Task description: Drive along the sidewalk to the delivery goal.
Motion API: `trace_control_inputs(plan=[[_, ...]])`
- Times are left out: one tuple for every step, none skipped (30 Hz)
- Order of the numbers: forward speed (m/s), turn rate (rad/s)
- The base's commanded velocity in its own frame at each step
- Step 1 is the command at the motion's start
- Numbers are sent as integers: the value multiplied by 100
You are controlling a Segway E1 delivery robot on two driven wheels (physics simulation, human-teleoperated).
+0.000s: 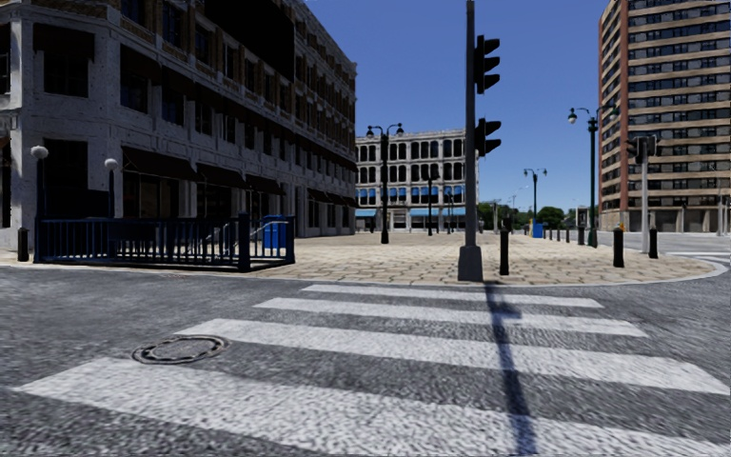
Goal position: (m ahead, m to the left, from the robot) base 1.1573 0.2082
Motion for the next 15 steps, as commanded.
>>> trace_control_inputs(plan=[[91, 59], [91, 59], [91, 59], [91, 59], [91, 59], [90, 59], [90, 59], [90, 59], [89, 59], [87, 59], [87, 59], [84, 59], [78, 53], [56, 0], [56, 0]])
